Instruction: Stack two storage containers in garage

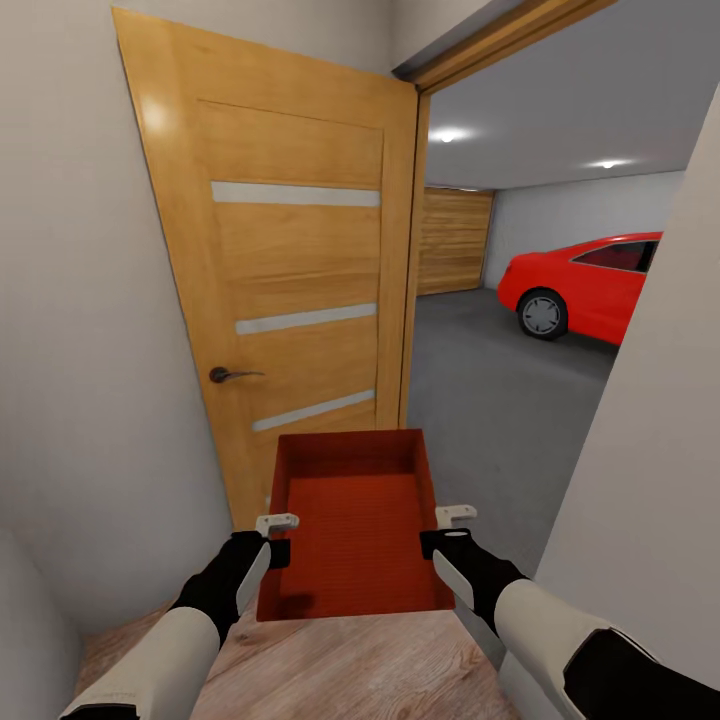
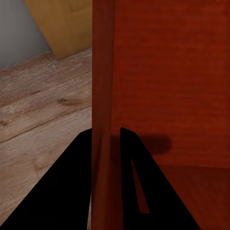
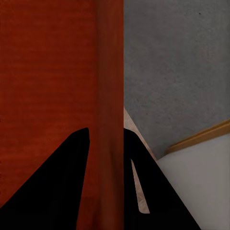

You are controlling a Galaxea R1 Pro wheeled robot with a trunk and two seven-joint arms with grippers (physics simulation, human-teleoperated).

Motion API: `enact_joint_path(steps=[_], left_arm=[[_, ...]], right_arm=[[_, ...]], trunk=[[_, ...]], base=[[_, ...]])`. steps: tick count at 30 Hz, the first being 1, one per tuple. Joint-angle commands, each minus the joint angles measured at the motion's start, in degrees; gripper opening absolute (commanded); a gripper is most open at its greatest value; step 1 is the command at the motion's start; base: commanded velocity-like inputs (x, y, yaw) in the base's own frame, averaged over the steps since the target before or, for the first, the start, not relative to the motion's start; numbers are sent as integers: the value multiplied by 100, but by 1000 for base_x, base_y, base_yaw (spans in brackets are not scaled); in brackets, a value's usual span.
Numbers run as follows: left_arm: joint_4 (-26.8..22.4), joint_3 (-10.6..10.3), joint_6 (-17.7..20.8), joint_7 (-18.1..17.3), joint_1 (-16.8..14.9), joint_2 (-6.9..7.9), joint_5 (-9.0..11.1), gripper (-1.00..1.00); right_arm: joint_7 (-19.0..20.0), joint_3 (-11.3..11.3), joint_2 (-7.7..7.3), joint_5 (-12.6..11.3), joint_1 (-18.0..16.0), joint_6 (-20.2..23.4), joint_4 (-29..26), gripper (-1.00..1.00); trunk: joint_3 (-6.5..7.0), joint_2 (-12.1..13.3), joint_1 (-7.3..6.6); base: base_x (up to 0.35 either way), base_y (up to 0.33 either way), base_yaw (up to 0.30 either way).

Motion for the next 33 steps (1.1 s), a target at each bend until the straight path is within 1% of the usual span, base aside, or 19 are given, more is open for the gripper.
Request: enact_joint_path(steps=[1,22,33], left_arm=[[-2,19,42,52,0,1,-35,-100],[-2,19,42,52,0,1,-38,-100],[7,19,45,51,0,8,-35,-100]], right_arm=[[-193,-65,-46,146,-9,44,-17,-100],[-193,-65,-28,146,-9,39,-17,-100],[-193,-65,-45,146,-9,35,-17,-100]], trunk=[[-10,-11,3],[-10,-11,3],[-10,-11,3]], base=[[0,0,0],[0,0,0],[2,0,0]])
